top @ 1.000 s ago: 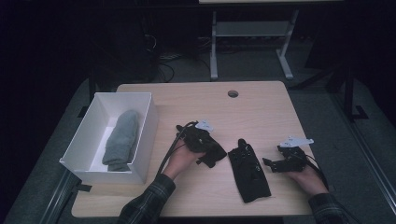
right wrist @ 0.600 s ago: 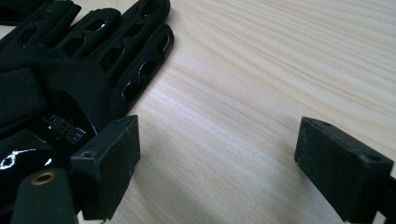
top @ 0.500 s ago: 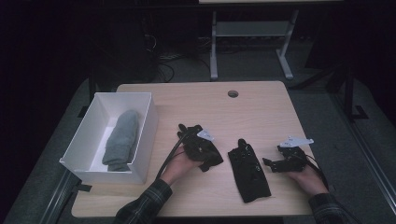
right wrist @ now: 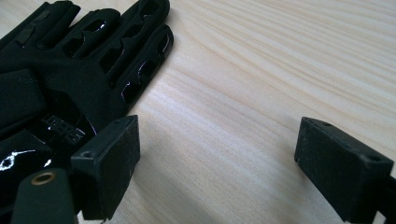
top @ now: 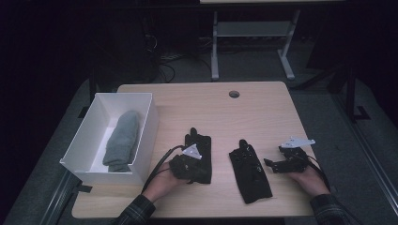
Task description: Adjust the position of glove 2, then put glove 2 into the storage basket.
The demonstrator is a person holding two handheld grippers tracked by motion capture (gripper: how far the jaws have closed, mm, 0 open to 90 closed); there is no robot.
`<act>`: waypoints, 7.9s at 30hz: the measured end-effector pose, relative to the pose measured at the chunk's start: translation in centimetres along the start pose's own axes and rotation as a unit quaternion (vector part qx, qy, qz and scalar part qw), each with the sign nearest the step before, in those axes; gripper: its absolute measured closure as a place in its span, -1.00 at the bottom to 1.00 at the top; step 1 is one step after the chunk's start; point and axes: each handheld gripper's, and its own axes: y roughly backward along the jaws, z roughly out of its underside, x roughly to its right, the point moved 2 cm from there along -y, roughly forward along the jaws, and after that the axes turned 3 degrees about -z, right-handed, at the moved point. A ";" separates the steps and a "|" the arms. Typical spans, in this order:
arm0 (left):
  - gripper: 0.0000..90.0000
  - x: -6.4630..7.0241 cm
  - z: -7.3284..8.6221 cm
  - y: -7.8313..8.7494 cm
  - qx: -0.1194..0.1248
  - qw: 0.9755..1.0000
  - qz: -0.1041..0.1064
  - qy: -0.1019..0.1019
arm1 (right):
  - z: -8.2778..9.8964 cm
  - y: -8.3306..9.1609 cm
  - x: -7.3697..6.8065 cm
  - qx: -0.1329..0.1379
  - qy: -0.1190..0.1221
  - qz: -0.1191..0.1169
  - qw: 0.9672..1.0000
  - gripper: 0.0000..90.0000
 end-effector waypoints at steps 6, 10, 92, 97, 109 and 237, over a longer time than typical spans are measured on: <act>0.86 -0.2 -0.2 1.2 0.029 0.999 -0.020 0.007 | -0.2 0.2 -0.2 -0.006 -0.002 -0.002 1.000 -0.45; 0.65 -1.3 -0.4 2.1 0.050 0.996 -0.062 0.025 | -0.6 1.1 -1.2 -0.001 0.020 -0.029 0.999 0.33; 0.93 -6.4 -0.9 2.9 0.119 0.972 -0.064 0.195 | -4.8 -3.7 -5.1 -0.045 0.048 -0.140 0.988 1.00; 0.94 -6.1 -1.6 3.2 0.130 0.971 -0.051 0.192 | -4.9 -4.0 -5.8 -0.046 0.052 -0.149 0.986 1.00; 0.94 -4.9 -3.6 3.5 0.156 0.970 -0.011 0.184 | -5.5 -4.7 -7.1 -0.046 0.053 -0.168 0.983 1.00; -0.21 -4.9 -1.5 -0.8 -0.008 0.990 -0.132 0.039 | -2.8 -3.2 -3.0 -0.001 0.033 -0.040 0.999 -0.62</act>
